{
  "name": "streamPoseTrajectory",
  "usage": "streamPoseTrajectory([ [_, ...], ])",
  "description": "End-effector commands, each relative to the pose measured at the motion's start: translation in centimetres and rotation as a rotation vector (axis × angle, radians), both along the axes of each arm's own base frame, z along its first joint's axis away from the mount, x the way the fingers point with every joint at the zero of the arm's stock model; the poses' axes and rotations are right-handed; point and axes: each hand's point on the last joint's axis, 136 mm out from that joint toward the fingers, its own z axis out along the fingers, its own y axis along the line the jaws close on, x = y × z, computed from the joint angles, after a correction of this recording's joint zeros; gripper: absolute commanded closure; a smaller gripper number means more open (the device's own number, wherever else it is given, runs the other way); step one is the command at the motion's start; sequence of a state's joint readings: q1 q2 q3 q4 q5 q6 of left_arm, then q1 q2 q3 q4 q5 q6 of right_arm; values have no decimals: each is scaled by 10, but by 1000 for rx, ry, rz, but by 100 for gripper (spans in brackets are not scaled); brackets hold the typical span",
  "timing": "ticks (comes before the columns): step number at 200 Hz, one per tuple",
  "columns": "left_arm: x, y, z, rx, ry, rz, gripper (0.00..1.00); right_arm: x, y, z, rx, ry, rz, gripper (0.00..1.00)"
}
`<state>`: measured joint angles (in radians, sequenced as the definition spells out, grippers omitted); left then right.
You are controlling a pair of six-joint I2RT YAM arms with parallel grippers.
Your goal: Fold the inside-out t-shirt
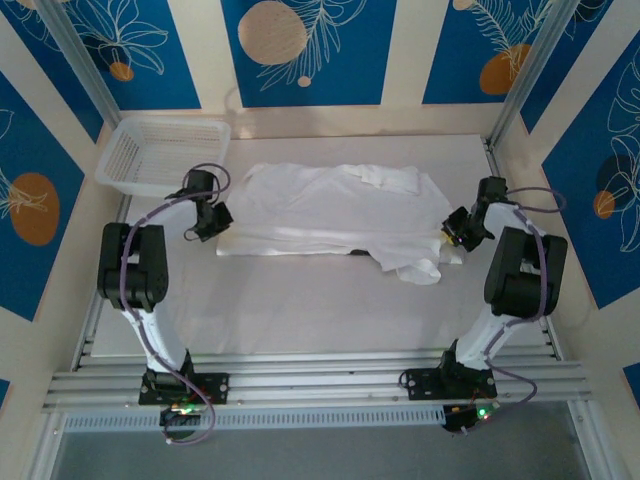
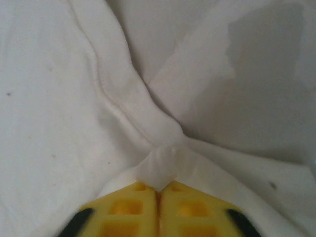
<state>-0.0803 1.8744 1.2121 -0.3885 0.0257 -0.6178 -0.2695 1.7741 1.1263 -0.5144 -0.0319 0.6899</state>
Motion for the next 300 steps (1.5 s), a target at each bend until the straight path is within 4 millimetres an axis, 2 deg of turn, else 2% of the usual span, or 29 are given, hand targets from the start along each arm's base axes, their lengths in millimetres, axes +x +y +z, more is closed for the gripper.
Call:
streamPoseTrajectory([
  [1, 6, 7, 4, 11, -13, 4, 95, 8, 2, 9, 4, 14, 59, 71],
  [20, 6, 0, 22, -24, -56, -21, 63, -8, -10, 24, -73, 45, 10, 60],
  [30, 6, -8, 39, -51, -96, -50, 54, -18, -13, 34, -85, 22, -21, 58],
  [46, 0, -20, 66, -69, -148, -103, 49, -40, -5, 43, -71, -18, -54, 58],
  [58, -9, -29, 83, -72, -175, -151, 47, -62, 5, 40, -62, -27, -63, 58],
  [84, -30, -52, 111, -73, -237, -255, 44, -111, 35, 13, 3, -3, -36, 56],
  [108, -47, -66, 121, -42, -264, -325, 43, -129, 54, -9, 63, 14, 35, 54],
  [124, -53, -70, 118, -36, -258, -341, 43, -127, 64, -14, 103, 26, 88, 53],
  [141, -55, -70, 111, -33, -230, -339, 43, -115, 67, -15, 118, 12, 116, 55],
  [177, -59, -72, 110, -40, -235, -339, 42, -94, 54, -10, 38, -29, 109, 67],
  [203, -60, -71, 110, -31, -237, -341, 42, -84, 51, -3, 20, -58, 117, 83],
  [216, -59, -71, 108, -31, -232, -342, 42, -84, 51, -8, 20, -45, 120, 91],
  [226, -59, -71, 107, -31, -232, -341, 42, -85, 53, -11, 31, -34, 130, 100],
  [245, -59, -71, 106, -29, -228, -337, 42, -87, 58, -9, 38, -31, 156, 100],
  [286, -60, -67, 103, -7, -219, -330, 42, -89, 61, 15, -16, -73, 171, 100],
  [298, -60, -67, 101, -12, -216, -332, 42, -92, 61, 16, -33, -70, 173, 100],
  [300, -60, -68, 101, -13, -215, -332, 42, -92, 60, 16, -37, -68, 171, 98],
])
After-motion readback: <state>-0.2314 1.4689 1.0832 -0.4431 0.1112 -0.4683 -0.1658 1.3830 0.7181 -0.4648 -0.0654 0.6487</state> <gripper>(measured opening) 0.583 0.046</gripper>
